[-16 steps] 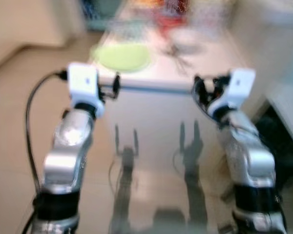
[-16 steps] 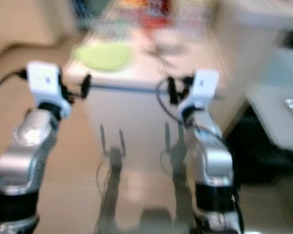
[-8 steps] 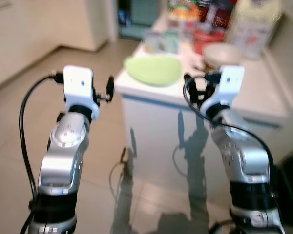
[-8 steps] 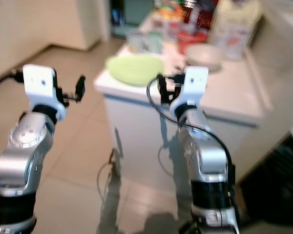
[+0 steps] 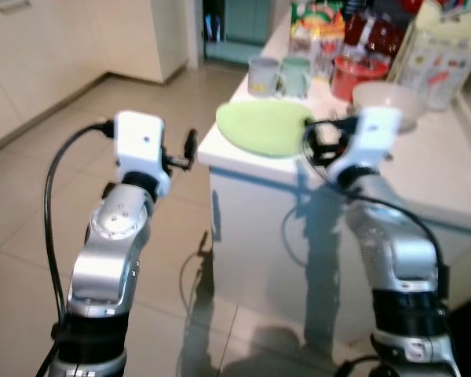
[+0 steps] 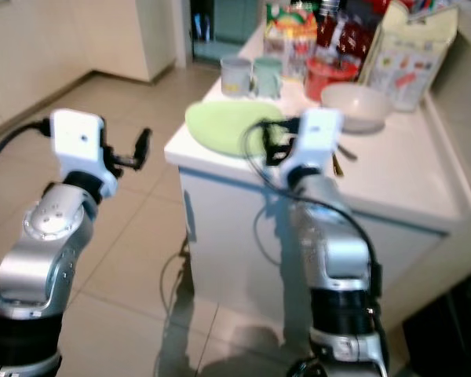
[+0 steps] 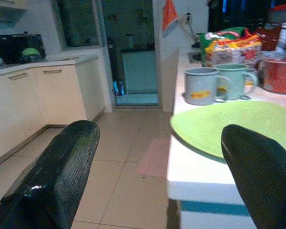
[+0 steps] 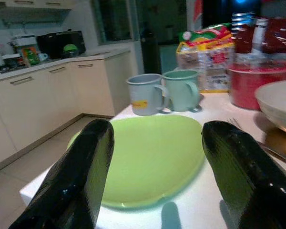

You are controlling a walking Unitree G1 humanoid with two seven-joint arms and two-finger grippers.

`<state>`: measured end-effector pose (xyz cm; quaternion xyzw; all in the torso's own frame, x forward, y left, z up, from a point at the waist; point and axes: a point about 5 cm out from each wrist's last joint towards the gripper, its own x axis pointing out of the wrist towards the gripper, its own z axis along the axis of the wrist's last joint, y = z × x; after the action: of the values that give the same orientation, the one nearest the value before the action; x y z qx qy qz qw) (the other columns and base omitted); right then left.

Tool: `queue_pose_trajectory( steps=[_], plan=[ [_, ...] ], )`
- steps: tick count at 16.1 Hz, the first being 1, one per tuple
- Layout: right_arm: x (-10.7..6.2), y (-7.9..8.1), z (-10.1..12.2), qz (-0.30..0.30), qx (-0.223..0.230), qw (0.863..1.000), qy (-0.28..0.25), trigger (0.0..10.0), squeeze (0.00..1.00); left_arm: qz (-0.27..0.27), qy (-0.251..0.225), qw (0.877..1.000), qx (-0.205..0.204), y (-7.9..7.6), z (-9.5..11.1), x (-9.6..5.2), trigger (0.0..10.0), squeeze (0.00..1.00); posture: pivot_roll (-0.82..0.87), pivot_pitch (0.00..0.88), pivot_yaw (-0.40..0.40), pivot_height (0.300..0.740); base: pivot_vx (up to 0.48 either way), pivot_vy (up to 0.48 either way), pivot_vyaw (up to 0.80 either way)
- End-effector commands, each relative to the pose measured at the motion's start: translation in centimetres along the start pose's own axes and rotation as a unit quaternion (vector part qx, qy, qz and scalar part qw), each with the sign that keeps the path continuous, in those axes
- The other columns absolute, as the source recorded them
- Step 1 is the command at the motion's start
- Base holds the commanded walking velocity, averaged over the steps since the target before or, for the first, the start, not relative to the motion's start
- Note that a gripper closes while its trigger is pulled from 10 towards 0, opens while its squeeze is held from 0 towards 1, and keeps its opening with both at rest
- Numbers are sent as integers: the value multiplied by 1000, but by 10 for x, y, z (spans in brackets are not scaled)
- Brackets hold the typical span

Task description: Setting the table

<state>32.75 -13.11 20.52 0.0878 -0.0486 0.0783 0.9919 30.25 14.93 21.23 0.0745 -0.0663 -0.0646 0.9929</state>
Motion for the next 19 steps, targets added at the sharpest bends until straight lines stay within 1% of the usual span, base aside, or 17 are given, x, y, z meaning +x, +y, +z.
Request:
queue_pose_trajectory(
  steps=[1, 14, 15, 16, 17, 19],
  plan=[
    [2, 11, 2, 18, 5, 1000, -1, 10000, 0, 13, -4, 1000, 6, 8, 3, -2, 10000, 1000, 40, 0, -21, 740, 364, 0, 0],
    [3, 10, 2, 17, 6, 1000, -1, 10000, 0, 9, -4, 1000, 4, 7, 3, -2, 10000, 1000, 40, 0, -21, 740, 363, 0, 0],
    [3, 2, 16, -8, 9, 1000, -22, 10000, 0, -15, -4, 1000, 3, 2, 3, -3, 10000, 1000, 40, 0, -12, 740, 360, 0, 0],
    [2, -1, 21, -16, 10, 999, -30, 10000, 0, -21, -4, 1000, 3, 1, 3, -4, 10000, 1000, 40, 0, -11, 740, 364, 0, 0],
    [-2, -2, 33, -24, 11, 999, -45, 10000, 0, -24, -7, 1000, 3, 2, 5, -5, 10000, 1000, 38, 0, -8, 740, 304, 0, 0],
    [-4, 0, 38, -24, 11, 998, -49, 10000, 0, -25, -8, 1000, 2, 2, 5, -5, 10000, 1000, 37, 0, -6, 740, 152, 0, 0]
  ],
)
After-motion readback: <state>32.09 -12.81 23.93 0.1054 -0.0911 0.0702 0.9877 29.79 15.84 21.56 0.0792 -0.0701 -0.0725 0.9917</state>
